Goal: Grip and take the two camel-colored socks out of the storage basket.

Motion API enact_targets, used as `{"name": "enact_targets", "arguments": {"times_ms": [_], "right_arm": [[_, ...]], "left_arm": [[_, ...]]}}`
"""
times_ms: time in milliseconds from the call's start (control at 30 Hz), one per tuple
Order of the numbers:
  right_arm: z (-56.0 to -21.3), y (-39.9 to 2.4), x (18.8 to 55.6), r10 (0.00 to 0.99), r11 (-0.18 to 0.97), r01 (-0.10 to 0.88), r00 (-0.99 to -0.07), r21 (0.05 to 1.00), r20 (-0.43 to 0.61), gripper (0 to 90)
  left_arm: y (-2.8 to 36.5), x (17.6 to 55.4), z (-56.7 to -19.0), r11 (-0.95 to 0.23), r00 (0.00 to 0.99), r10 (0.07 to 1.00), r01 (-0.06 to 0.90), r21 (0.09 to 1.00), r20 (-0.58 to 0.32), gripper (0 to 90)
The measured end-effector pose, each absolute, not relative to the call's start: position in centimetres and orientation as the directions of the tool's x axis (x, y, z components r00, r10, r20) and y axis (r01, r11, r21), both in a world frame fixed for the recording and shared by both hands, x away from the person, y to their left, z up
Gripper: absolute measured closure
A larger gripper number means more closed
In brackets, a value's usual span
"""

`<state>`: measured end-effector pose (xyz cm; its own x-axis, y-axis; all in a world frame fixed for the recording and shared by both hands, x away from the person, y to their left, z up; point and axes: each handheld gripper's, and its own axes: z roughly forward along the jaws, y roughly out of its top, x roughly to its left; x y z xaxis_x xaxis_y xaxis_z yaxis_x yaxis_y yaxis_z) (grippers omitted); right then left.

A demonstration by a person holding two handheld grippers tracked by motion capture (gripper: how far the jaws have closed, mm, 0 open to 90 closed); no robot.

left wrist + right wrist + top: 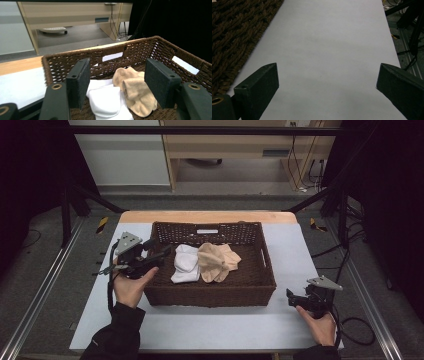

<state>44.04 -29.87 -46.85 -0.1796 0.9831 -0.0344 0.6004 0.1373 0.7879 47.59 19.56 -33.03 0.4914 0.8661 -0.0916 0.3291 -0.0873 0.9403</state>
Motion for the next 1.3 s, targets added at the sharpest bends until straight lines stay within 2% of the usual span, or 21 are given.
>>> {"name": "enact_targets", "arguments": {"times_ms": [167, 467, 1033, 1300], "right_arm": [[-46.9, -29.8, 44.0, 0.983, 0.139, 0.600, -0.183, 0.788, -0.034, 4.6], [-46.9, -29.8, 44.1, 0.983, 0.137, 0.599, -0.183, 0.789, -0.031, 4.6], [-46.8, -29.9, 44.2, 0.983, 0.132, 0.593, -0.184, 0.794, -0.026, 4.7], [-46.8, -29.9, 44.2, 0.982, 0.133, 0.593, -0.187, 0.794, -0.025, 4.7]], "left_arm": [[18.3, 48.6, -33.3, -0.094, 0.495, 0.864, 0.342, 0.935, -0.094, 38.4], [16.1, 50.3, -33.8, -0.153, 0.499, 0.865, 0.347, 0.925, -0.044, 40.1], [12.8, 53.0, -34.7, -0.163, 0.501, 0.864, 0.356, 0.920, -0.041, 42.6], [11.3, 54.5, -36.6, -0.207, 0.506, 0.862, 0.413, 0.887, -0.034, 44.5]]}}
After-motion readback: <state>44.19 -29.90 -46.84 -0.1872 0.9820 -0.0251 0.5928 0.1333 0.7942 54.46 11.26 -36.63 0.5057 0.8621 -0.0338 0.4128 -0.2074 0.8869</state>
